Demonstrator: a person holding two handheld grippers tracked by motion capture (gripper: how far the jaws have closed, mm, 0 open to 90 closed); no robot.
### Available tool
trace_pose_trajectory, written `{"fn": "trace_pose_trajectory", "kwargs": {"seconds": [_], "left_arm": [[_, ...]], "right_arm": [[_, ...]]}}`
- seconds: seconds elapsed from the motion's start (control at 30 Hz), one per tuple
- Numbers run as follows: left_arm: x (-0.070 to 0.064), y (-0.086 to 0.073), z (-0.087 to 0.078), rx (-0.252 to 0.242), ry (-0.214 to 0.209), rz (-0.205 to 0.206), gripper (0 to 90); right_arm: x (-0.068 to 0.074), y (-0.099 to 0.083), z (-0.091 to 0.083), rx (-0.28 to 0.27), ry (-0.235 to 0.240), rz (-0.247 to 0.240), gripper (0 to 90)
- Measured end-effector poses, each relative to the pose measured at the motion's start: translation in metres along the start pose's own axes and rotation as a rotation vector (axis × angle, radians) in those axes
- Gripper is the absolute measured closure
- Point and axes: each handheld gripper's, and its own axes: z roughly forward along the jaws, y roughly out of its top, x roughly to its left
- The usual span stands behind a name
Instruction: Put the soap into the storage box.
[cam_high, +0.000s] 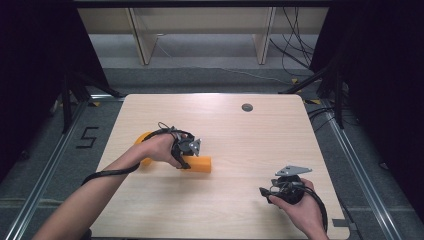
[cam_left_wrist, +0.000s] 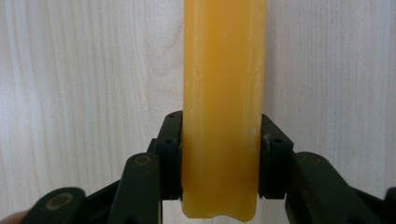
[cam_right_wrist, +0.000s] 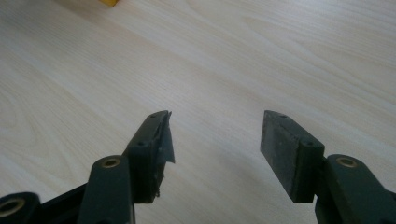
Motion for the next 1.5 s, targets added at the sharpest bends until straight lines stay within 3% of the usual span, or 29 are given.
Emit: {"fn": "trace_pose_trajectory", "kwargs": {"seconds": [0.33, 0.37, 0.4, 0.5, 0.53, 0.9, 1.0, 1.1, 1.17, 1.2, 1.27, 1.3, 1.4, 1.43, 1.47, 1.5], "left_arm": [[0.003, 0.000, 0.005, 0.008, 0.000, -0.001, 56.4], [0.003, 0.000, 0.005, 0.008, 0.000, -0.001, 56.3], [0.003, 0.000, 0.006, 0.011, -0.004, -0.004, 56.1], [0.003, 0.000, 0.010, 0.013, -0.004, -0.002, 55.7], [0.003, -0.001, 0.011, 0.008, -0.005, -0.003, 55.7], [0.000, -0.002, 0.008, -0.003, -0.018, -0.040, 60.4], [-0.002, -0.004, 0.006, 0.002, -0.018, -0.065, 60.5], [-0.003, -0.007, 0.004, 0.005, -0.013, -0.079, 60.5], [-0.004, -0.011, 0.000, -0.006, -0.005, -0.117, 60.5], [-0.004, -0.011, 0.000, -0.006, -0.005, -0.117, 60.5], [-0.004, -0.015, -0.005, -0.024, -0.003, -0.167, 60.6], [-0.004, -0.015, -0.005, -0.024, -0.003, -0.167, 60.6], [-0.005, -0.019, -0.008, -0.044, -0.024, -0.230, 60.6], [-0.005, -0.019, -0.008, -0.044, -0.024, -0.230, 60.6], [-0.005, -0.020, -0.010, -0.060, -0.028, -0.262, 60.6], [-0.005, -0.021, -0.012, -0.062, -0.028, -0.267, 60.6]], "right_arm": [[0.001, 0.001, -0.001, 0.030, 0.001, 0.012, 42.8], [0.000, 0.000, 0.000, 0.017, 0.023, 0.019, 42.8], [-0.002, 0.000, 0.003, -0.010, 0.075, 0.010, 42.8], [-0.001, 0.000, 0.002, -0.005, 0.057, 0.011, 42.8], [0.000, 0.001, 0.000, 0.018, 0.013, 0.006, 42.8], [0.001, 0.000, -0.001, 0.022, 0.008, 0.015, 42.8], [0.001, 0.000, -0.001, 0.012, 0.006, 0.023, 42.8], [-0.001, -0.001, 0.001, -0.001, 0.008, -0.004, 42.8], [0.001, 0.000, 0.000, 0.012, 0.007, 0.020, 42.8], [0.001, 0.000, 0.000, 0.012, 0.007, 0.020, 42.8], [0.001, 0.001, -0.001, 0.031, 0.003, 0.013, 42.8], [0.001, 0.001, -0.001, 0.031, 0.003, 0.013, 42.8], [0.001, 0.000, 0.000, 0.015, 0.006, 0.019, 42.8], [0.001, 0.000, 0.000, 0.015, 0.006, 0.018, 42.8], [0.001, 0.000, 0.000, 0.015, 0.006, 0.019, 42.7], [0.001, 0.000, 0.000, 0.022, 0.008, 0.017, 42.8]]}}
